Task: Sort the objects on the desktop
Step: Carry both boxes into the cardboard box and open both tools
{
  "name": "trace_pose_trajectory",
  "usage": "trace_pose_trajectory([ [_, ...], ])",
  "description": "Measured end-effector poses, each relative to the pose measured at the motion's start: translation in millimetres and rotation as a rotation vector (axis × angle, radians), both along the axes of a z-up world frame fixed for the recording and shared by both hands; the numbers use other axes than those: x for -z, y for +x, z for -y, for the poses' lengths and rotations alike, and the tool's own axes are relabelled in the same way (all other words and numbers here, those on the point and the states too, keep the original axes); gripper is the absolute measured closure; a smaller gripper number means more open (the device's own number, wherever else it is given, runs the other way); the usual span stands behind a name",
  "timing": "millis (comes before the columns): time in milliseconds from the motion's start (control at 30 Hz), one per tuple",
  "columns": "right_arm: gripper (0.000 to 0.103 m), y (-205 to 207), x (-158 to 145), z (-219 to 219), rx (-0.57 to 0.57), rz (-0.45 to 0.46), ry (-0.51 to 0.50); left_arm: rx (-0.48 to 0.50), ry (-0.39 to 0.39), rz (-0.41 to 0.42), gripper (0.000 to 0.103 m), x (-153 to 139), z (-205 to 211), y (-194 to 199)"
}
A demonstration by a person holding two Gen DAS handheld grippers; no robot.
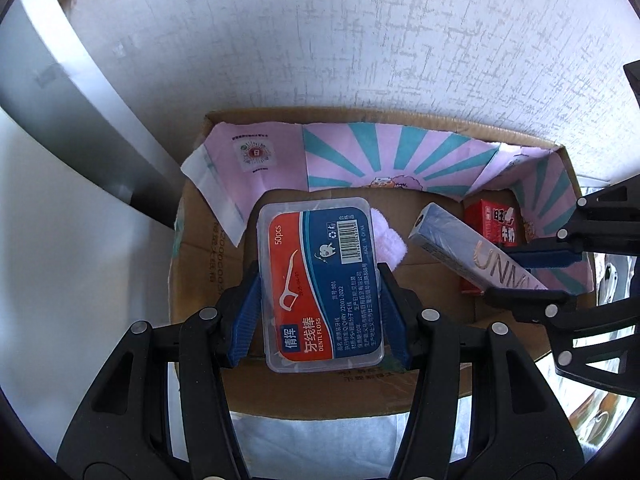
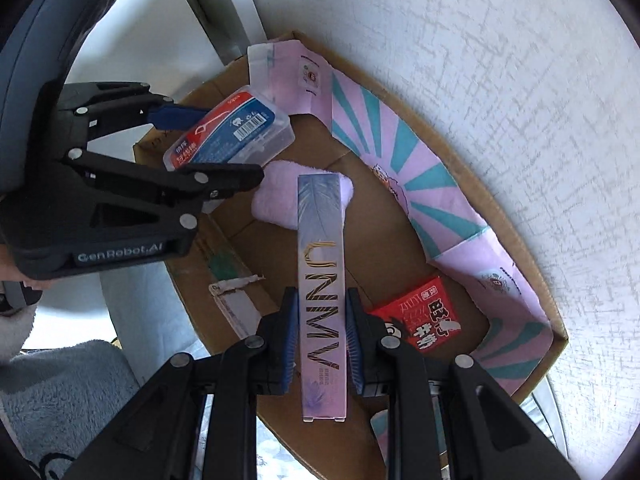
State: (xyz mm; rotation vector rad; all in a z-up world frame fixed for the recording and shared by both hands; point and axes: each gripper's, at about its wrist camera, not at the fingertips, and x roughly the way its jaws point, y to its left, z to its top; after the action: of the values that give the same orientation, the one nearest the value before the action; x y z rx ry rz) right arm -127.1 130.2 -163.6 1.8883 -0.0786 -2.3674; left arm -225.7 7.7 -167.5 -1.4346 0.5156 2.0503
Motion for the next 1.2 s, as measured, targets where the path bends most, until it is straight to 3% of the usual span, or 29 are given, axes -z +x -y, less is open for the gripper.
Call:
trace_pose_trajectory([
  [100,0.082,0.4,-2.8,-0.4,0.011,0.005,0.029,-0.003,0.01,-0.02,0.051,-5.1,-3.3,2.3],
  [133,0.082,0.9,-4.0,-0.6,0.012,0.001,0.031,-0.009,0.015,-0.031,0.044,-7.5,-3.2,2.4],
  [167,0.076,1.4,-4.9,-0.9,0.012,0.001,0.024,-0.014,0.018,-0.028,0.033,-9.2,-3.2,2.0],
  [200,0.068,1.5,-4.7,-1.6,0.013,0.015,0.004,-0.017,0.023,-0.016,0.007,-9.9,-2.9,1.6],
  [233,0.04,1.7,-4.0,-2.2,0.02,0.026,0.001,-0.021,0.034,0.005,0.0,-10.4,-1.9,1.1],
  [267,0.01,2.4,-3.6,-2.7,0.029,0.033,0.006,-0.025,0.053,0.025,0.0,-12.5,0.1,1.0],
  [333,0.001,7.0,-6.4,-3.2,0.036,0.021,0.016,-0.024,0.071,0.048,0.0,-14.7,2.0,1.0],
  [500,0.001,22.0,-15.1,-6.0,0.036,0.006,-0.007,-0.017,0.053,-0.011,0.0,-20.8,-1.3,5.3],
  [833,0.001,34.0,-29.9,4.0,0.056,-0.055,-0.018,-0.038,0.122,-0.026,0.0,-51.5,6.5,17.3],
  [1100,0.001,43.7,-33.7,18.3,0.046,-0.084,0.034,0.003,0.098,-0.036,0.0,-67.8,-0.6,39.9],
  [1200,0.001,53.2,-46.9,10.3,0.073,-0.08,0.042,0.028,0.074,-0.099,0.0,-80.2,-6.7,54.6],
])
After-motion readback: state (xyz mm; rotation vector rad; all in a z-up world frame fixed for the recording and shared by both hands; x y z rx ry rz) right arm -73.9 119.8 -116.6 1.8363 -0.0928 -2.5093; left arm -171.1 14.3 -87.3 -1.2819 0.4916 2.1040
